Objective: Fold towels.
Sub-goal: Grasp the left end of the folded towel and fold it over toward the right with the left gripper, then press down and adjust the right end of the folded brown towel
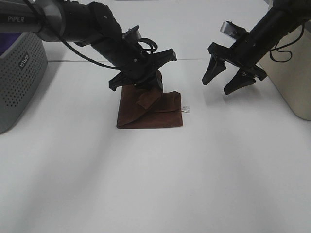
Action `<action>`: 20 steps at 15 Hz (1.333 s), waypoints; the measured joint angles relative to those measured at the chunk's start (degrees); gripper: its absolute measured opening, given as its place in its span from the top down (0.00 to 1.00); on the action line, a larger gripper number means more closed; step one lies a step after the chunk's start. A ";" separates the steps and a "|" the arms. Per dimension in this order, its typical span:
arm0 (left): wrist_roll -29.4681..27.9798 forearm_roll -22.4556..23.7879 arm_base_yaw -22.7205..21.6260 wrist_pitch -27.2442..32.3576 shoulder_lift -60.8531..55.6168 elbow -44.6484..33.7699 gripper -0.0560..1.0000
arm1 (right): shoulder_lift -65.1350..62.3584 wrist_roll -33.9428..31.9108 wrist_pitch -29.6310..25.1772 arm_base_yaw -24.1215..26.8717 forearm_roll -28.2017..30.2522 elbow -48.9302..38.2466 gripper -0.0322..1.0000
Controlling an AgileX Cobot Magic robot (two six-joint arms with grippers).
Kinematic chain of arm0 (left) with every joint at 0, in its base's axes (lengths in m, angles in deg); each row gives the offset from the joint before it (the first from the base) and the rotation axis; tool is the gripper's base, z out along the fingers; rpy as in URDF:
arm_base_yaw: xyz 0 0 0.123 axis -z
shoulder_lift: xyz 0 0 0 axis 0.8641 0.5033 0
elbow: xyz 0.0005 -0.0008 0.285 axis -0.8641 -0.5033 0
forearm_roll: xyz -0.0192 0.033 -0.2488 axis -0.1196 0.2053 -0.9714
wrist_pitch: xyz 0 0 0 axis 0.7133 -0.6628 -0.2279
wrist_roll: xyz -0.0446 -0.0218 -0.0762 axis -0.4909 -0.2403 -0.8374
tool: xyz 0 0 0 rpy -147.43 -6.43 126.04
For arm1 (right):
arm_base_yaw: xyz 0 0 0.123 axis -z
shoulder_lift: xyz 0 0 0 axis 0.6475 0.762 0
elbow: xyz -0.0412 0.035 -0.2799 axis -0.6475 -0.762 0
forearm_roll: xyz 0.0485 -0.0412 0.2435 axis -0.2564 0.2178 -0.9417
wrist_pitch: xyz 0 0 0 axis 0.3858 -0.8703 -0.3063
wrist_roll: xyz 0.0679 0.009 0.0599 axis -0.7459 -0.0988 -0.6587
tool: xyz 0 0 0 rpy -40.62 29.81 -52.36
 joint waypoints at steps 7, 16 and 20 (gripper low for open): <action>9.45 -13.41 -0.52 -2.06 0.06 0.00 0.24 | 0.00 0.00 -0.17 0.00 -4.81 0.00 0.30; 14.67 0.46 -14.67 -0.46 -7.85 0.00 0.24 | 0.00 7.56 -2.92 -9.51 -18.96 0.00 0.30; 14.61 2.35 -14.95 1.83 -7.85 0.00 0.24 | 1.38 8.42 -0.11 -15.64 -21.20 0.00 0.30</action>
